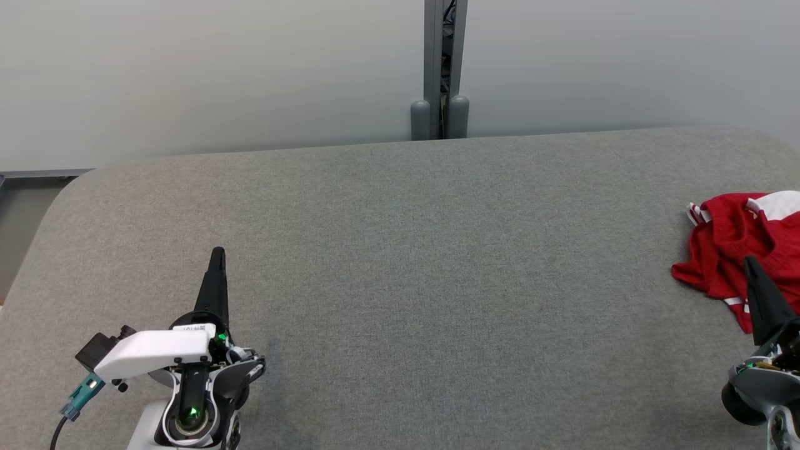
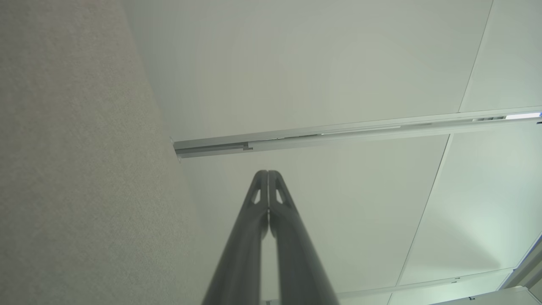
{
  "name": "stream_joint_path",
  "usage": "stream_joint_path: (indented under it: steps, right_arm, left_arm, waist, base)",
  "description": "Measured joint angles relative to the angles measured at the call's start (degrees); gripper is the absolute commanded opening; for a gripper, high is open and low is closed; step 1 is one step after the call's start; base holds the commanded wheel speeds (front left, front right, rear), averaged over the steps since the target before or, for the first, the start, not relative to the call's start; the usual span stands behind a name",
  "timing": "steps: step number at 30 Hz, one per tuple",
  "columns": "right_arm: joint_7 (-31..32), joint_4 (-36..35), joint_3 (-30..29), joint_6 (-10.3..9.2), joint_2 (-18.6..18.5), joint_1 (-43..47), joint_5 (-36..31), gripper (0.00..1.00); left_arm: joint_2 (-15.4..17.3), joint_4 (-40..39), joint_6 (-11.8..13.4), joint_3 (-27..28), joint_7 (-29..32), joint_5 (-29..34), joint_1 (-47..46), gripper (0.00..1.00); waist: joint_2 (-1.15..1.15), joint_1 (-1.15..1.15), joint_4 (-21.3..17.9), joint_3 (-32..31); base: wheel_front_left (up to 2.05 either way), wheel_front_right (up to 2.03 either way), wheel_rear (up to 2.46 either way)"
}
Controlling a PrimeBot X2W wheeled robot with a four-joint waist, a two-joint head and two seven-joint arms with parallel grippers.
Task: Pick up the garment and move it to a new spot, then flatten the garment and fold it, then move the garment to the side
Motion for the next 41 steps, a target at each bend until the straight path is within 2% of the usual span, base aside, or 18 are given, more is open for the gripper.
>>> stream_joint_path:
  steps: [41]
  right_arm:
    - [-0.1, 0.0, 0.1, 0.00, 0.0, 0.0, 0.2, 0.00]
  left_arm:
    - [0.0, 0.0, 0.0, 0.0, 0.0, 0.0, 0.0, 0.00]
  waist:
    - [0.00, 0.00, 0.0, 0.0]
  base:
    - [0.00, 0.00, 0.00]
